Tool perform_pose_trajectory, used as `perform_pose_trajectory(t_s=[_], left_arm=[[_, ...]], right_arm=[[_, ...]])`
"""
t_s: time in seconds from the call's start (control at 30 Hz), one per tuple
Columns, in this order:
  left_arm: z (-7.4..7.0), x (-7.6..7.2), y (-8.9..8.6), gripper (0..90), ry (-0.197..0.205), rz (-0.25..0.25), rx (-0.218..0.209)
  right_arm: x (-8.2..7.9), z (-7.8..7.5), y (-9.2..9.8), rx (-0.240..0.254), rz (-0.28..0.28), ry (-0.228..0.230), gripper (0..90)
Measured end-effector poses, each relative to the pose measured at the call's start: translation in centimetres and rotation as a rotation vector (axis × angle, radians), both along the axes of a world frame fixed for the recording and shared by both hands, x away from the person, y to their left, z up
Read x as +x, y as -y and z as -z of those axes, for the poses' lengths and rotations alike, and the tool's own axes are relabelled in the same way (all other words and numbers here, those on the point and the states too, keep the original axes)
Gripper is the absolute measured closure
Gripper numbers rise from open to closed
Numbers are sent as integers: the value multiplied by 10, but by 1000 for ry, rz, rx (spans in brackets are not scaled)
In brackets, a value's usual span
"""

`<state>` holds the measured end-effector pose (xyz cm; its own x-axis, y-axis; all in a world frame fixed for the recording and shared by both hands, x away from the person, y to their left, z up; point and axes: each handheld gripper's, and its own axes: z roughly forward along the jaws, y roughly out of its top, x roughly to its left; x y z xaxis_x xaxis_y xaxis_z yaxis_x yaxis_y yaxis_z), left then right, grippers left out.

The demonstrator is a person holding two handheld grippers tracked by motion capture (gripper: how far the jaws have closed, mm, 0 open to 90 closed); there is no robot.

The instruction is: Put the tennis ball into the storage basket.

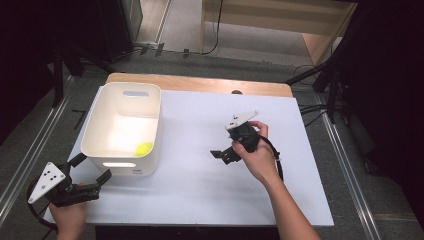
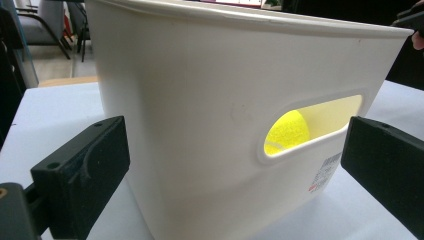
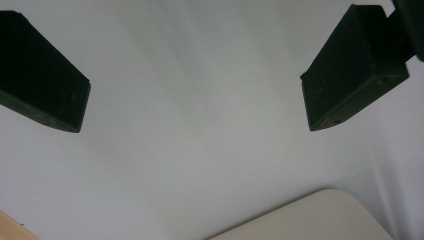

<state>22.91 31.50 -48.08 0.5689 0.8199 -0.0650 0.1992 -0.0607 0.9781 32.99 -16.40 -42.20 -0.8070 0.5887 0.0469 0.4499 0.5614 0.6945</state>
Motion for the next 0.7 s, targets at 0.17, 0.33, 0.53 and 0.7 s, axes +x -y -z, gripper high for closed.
perform_pose_trajectory(t_s=[0.17, 0.33, 0.53, 0.7], left_arm=[[0, 0, 0, 0, 0, 0, 1], [0, 0, 0, 0, 0, 1, 3], [0, 0, 0, 0, 1, 1, 7], [0, 0, 0, 0, 1, 0, 6]], right_arm=[[-5, 5, 14, 21, 25, 6, 0], [-11, 10, 30, 44, 49, 16, 0], [-19, 14, 47, 77, 81, 39, 0], [-24, 19, 60, 98, 106, 52, 0]])
